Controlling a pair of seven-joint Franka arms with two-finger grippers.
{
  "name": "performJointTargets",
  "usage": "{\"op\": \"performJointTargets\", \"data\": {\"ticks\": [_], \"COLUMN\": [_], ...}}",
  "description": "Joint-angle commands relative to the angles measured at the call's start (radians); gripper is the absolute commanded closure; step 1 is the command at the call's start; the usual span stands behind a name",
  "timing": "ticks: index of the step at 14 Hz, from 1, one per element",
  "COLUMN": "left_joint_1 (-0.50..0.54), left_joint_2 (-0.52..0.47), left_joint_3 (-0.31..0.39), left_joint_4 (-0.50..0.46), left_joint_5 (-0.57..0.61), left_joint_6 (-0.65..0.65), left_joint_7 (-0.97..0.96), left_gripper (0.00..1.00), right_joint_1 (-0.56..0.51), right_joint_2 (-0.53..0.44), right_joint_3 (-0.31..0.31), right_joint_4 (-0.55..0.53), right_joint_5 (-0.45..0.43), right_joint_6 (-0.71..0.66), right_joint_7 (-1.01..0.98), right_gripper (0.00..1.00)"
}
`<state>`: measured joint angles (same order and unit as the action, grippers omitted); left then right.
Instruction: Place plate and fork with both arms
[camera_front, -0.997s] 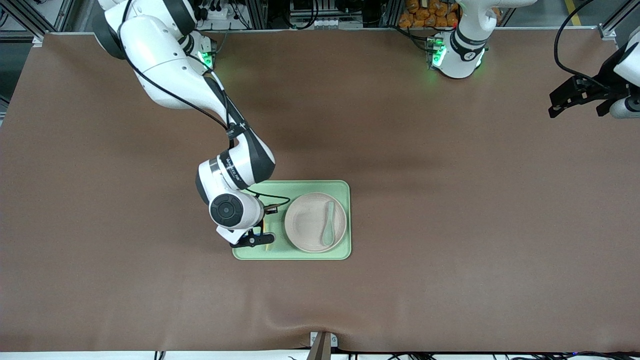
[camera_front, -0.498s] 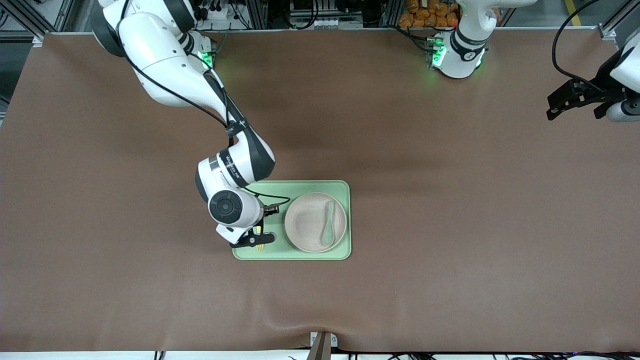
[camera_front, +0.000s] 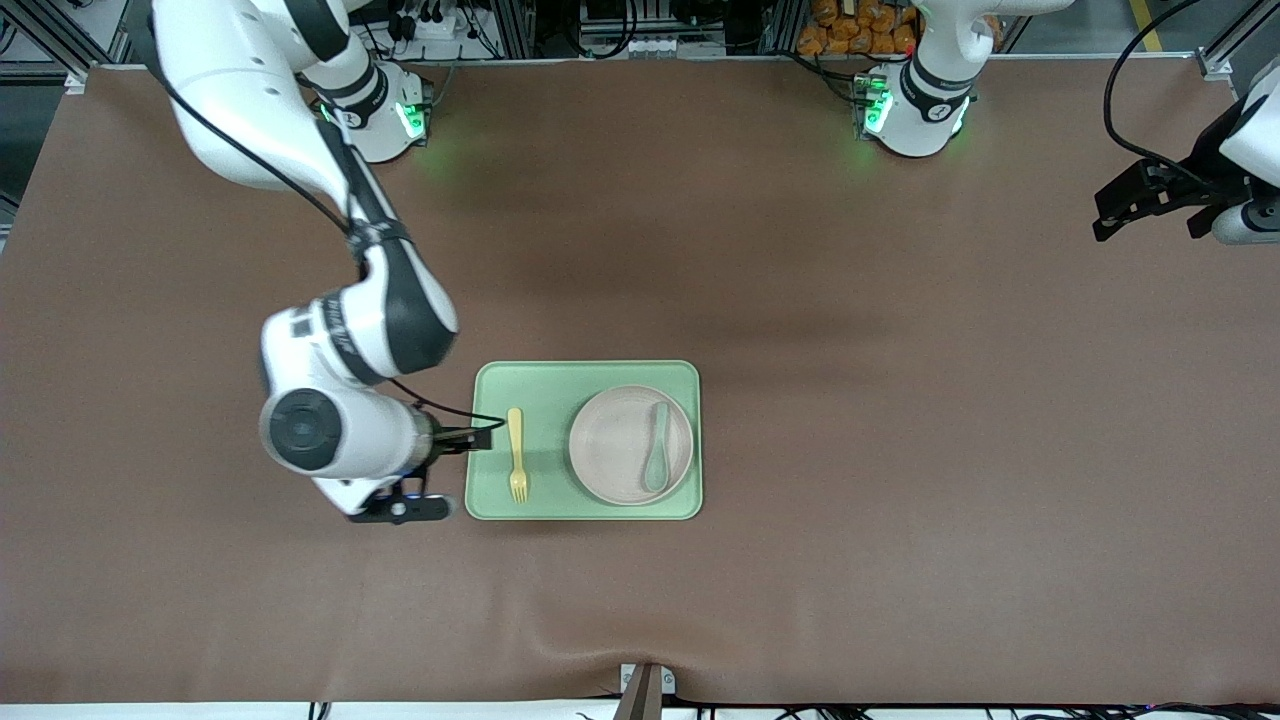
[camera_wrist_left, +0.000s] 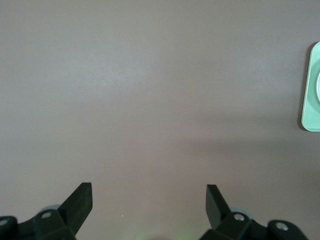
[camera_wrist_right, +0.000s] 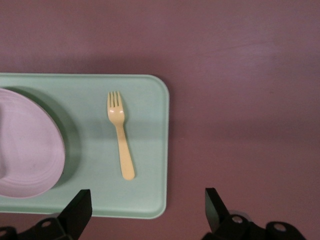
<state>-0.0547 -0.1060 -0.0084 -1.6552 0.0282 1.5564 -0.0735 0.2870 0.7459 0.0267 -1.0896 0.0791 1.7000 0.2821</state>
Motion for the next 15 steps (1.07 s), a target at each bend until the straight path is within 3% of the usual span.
{"op": "performJointTargets", "data": {"ticks": [1, 4, 5, 10, 13, 15], "left_joint_1": [-0.001, -0.001, -0.001, 0.001, 0.001, 0.001], "left_joint_2": [-0.026, -0.023, -0.023, -0.024, -0.029, -0.027], "left_joint_3": [-0.002, -0.002, -0.002, -0.002, -0.002, -0.002], "left_joint_4": [-0.024, -0.024, -0.024, -0.024, -0.034, -0.035], "left_joint_5": [0.016, 0.016, 0.016, 0.016, 0.015, 0.015], "left_joint_6": [0.020, 0.022, 0.024, 0.025, 0.030, 0.031], "left_joint_7": [-0.006, -0.006, -0.005, -0.005, -0.005, -0.005], "left_gripper": [0.00, 0.00, 0.00, 0.00, 0.00, 0.00], "right_joint_1": [-0.099, -0.268, -0.294, -0.358, -0.342, -0.325], "right_joint_2": [-0.101, -0.177, -0.204, -0.388, -0.526, -0.647], "right_joint_3": [0.050, 0.192, 0.209, 0.207, 0.142, 0.116], "right_joint_4": [-0.015, -0.015, -0.016, -0.038, -0.152, -0.299], "right_joint_5": [0.010, -0.001, -0.008, -0.021, -0.010, -0.009], "right_joint_6": [-0.057, -0.153, -0.169, -0.299, -0.287, -0.235], "right_joint_7": [-0.008, 0.000, 0.003, -0.009, -0.012, -0.014], "right_gripper": [0.00, 0.00, 0.00, 0.00, 0.00, 0.00]}}
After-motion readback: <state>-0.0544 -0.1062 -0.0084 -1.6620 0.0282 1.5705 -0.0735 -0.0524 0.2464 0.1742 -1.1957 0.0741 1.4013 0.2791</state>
